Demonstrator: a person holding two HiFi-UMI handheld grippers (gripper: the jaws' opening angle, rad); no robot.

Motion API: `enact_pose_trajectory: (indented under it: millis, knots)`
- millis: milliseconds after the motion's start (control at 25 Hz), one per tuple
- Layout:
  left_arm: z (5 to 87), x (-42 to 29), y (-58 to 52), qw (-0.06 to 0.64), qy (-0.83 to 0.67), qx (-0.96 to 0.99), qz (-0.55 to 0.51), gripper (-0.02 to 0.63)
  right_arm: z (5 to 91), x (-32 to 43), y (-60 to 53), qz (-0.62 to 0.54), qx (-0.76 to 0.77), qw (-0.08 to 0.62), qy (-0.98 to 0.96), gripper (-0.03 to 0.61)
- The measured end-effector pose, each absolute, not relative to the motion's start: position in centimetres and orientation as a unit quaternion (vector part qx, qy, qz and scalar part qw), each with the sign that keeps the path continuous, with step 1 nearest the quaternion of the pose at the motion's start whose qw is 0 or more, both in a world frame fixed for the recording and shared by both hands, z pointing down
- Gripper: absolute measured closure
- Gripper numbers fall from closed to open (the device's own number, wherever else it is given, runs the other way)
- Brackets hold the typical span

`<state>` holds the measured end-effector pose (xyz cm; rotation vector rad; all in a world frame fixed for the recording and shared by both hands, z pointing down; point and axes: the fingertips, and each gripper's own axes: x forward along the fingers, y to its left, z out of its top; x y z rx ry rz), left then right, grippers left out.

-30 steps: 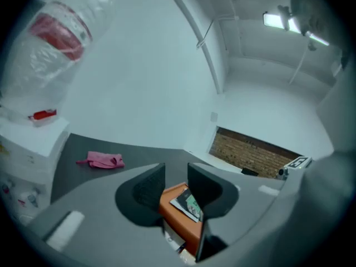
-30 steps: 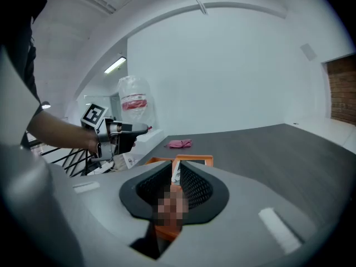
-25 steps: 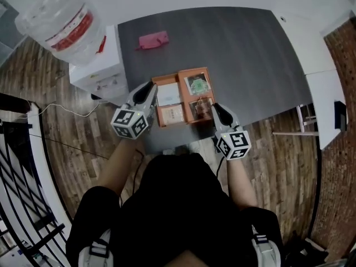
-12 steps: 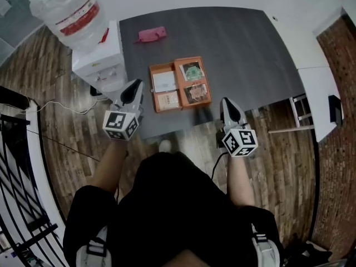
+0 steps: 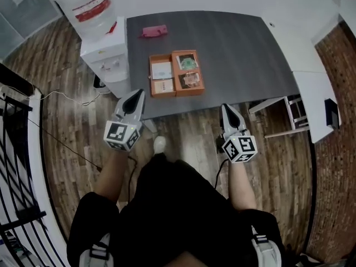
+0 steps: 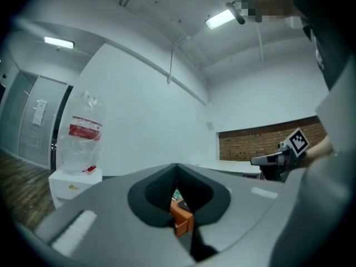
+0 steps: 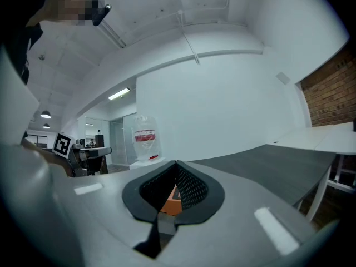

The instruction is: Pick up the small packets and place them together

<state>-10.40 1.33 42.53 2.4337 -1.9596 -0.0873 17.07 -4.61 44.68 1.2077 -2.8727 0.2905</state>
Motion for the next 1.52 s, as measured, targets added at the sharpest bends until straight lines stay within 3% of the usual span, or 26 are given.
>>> enact_pose_trajectory:
  millis: [240,640,1520]
  knots:
    - [42.8,-8.9,7.1,-0.009,-0.633,0.774,-0.016,0.615,44.9,16.4,-1.2,0.099,0.359,-0.004,-0.928,0.577]
    - [43.4,-12.9,12.3,-0.008,-0.638,0.769,-0.041,0.615,44.3,12.5,3.5,0.087,0.384,-0.033,-0.918,0.578]
    - [42.6,-16.9,12.3,-0.02,-0.641,0.766,-0.056,0.615,43.3,8.3,4.0,0.066,0.365,-0.025,-0.928,0.578]
